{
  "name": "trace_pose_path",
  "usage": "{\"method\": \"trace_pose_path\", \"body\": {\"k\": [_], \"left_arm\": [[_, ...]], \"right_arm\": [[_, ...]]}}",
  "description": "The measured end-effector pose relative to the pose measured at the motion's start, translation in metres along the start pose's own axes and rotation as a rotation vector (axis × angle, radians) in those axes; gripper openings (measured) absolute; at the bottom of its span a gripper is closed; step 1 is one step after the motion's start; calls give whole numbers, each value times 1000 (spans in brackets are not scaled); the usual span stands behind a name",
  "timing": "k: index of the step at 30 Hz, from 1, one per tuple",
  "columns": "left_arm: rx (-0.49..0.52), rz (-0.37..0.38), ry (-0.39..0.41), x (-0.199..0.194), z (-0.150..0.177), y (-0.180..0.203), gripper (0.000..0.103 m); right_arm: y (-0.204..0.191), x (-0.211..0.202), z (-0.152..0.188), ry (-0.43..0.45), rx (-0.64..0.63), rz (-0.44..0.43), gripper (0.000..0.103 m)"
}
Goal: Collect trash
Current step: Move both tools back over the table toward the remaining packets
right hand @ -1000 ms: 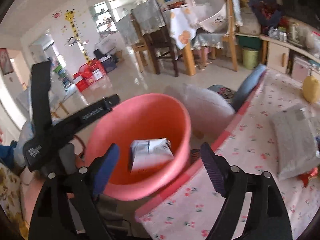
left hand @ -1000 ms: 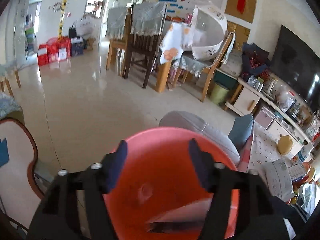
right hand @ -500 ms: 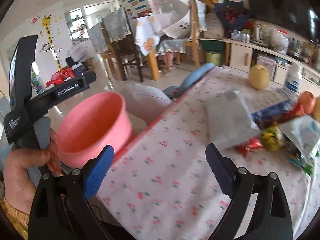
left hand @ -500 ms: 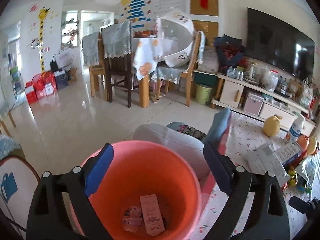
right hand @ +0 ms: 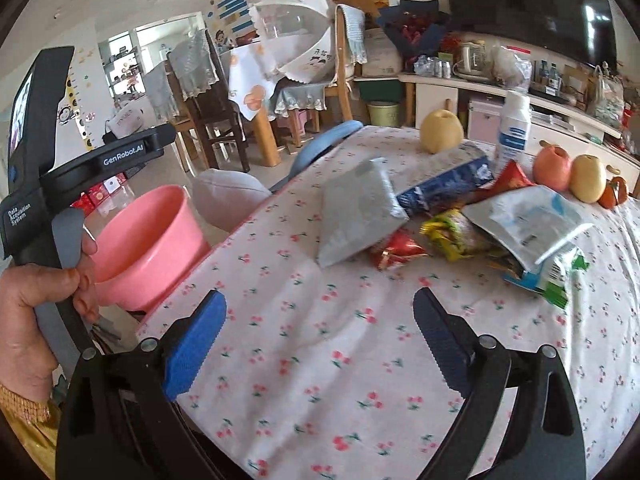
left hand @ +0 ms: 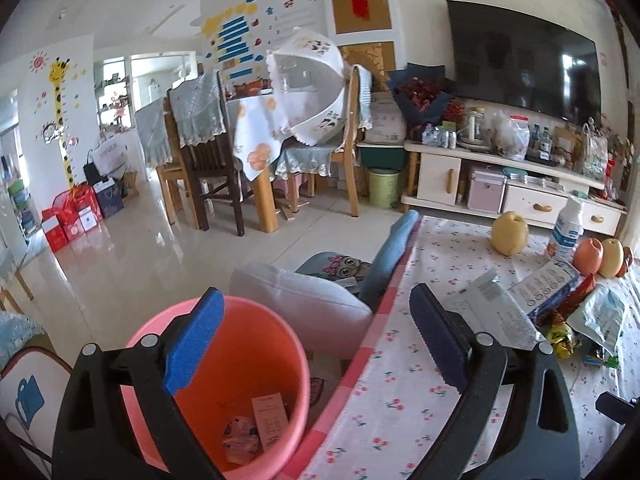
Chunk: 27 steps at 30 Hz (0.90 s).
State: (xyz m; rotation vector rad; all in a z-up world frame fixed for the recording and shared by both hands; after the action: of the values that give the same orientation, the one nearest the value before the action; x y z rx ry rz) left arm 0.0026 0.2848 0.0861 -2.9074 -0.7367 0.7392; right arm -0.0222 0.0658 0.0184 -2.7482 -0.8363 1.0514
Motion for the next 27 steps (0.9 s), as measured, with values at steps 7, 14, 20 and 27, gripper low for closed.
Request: {"method": "trace_pose_path", "body": {"k": [7,14,20,27], "left_arm": [[64,19,17,-13,0,44,95],[120,46,24,-24,3,86,95],[162,71,28,-32,8,120,95],[193,112,2,-35,19,148,95]], "right_arm": [[25,-18,5,13,14,22,94],[57,-37,5,37,59,47,94],[86,-57,-1,67,116,67,94],[121,-72,-5,76,174,97,94]]}}
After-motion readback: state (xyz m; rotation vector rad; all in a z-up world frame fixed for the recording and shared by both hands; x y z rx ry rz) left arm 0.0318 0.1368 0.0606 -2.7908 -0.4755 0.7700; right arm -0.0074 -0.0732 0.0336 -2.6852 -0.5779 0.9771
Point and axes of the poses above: each gripper's, at about its wrist camera, not at the fingertips, and x roughly the way its jaws point, y to its right, z to its underside, the point moved 10 cm from there along x, roughly the way its jaws point, and after that the axes turned 9 degrees about -z, right-handed, at the moved point
